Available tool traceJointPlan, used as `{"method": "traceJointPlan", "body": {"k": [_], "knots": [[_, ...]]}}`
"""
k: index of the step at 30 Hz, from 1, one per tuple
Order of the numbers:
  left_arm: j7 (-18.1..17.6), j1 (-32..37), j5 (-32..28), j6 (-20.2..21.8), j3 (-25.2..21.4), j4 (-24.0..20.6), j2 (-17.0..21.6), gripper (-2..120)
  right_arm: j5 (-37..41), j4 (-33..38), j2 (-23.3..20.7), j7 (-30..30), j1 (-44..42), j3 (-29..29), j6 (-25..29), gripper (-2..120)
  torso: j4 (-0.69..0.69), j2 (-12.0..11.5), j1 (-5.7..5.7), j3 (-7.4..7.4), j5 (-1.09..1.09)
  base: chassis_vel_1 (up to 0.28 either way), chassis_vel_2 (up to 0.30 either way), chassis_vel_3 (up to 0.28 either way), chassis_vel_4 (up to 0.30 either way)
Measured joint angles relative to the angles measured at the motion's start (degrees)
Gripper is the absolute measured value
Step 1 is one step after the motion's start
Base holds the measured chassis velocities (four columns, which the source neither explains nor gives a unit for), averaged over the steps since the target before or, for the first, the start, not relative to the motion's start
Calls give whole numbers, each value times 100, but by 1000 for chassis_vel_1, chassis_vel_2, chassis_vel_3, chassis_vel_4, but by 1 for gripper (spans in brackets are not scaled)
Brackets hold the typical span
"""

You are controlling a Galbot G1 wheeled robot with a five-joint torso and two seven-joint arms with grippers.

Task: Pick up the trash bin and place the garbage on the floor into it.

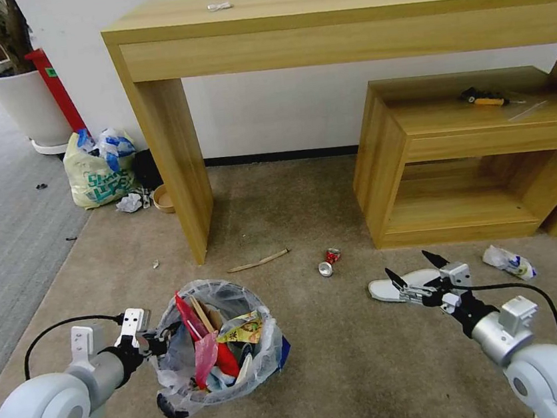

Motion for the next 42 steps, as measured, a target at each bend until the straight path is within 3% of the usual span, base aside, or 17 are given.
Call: {"method": "traceJointPlan", "body": {"k": [16,23,29,31,35,42], "knots": [[17,-5,37,0,44,10,-36,0,-94,-87,41,65,-177,10,178,100,-1,0,0,1,1,-138,-141,135,139],[34,-45,46,0,62,42,-55,0,201,130,-122,666,-785,-105,-125,100,0,0,0,0,0,-50,-45,58,54],[95,-90,55,0,-9,133,-10,0,410,314,-229,1224,-1607,154,-347,100,0,0,0,0,-1,0,0,0,0],[106,-102,53,0,-21,147,9,0,433,321,-197,1356,-1715,222,-420,100,0,0,0,0,1,0,0,0,0],[148,-156,43,0,-25,204,50,0,699,251,66,2225,-2026,317,-776,100,-1,0,0,0,1,0,0,0,0],[155,-179,54,0,41,217,32,0,1399,5,257,2790,-2150,228,-1220,100,0,0,0,0,1,0,0,0,0]]}}
